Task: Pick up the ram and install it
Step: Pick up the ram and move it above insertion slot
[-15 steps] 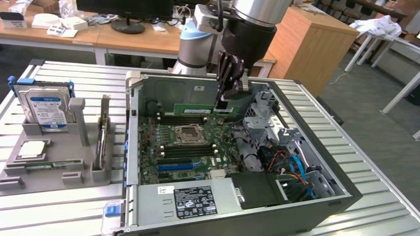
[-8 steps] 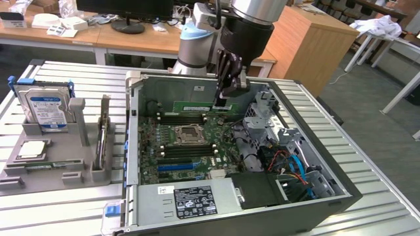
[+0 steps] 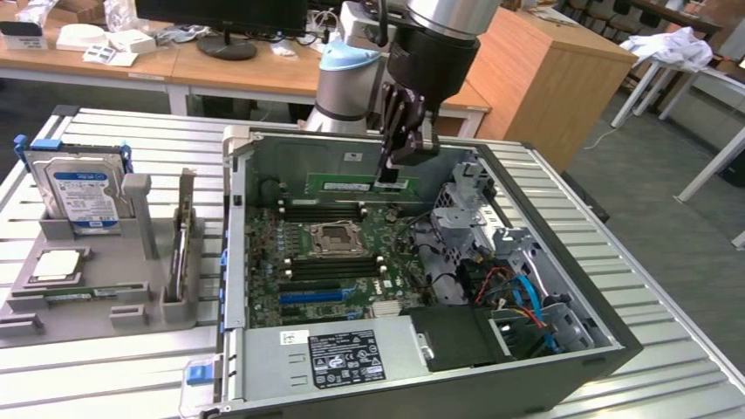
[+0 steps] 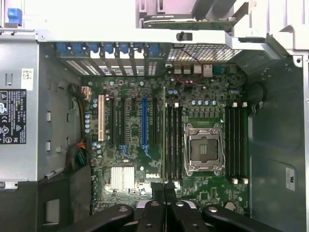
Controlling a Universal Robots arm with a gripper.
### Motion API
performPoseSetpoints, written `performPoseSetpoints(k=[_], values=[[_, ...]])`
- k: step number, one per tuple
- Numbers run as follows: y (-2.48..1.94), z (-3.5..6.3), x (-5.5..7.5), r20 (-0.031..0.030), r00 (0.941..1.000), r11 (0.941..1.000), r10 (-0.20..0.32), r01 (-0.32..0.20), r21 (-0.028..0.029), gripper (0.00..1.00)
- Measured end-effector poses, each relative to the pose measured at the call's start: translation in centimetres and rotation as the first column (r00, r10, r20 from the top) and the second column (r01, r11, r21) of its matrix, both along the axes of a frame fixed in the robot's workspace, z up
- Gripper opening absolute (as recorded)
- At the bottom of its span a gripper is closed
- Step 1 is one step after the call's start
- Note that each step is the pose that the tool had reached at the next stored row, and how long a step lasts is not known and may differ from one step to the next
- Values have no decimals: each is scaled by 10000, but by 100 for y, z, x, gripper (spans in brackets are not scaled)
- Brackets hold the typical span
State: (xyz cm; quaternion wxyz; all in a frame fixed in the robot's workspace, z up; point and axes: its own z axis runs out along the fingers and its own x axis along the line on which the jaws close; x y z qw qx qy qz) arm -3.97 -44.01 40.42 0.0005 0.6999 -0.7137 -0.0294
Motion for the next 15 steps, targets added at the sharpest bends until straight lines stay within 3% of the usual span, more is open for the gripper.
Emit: performPoseSetpoints(k=[15], values=[[176, -7, 0, 0, 10000, 10000, 0, 0, 0, 11]])
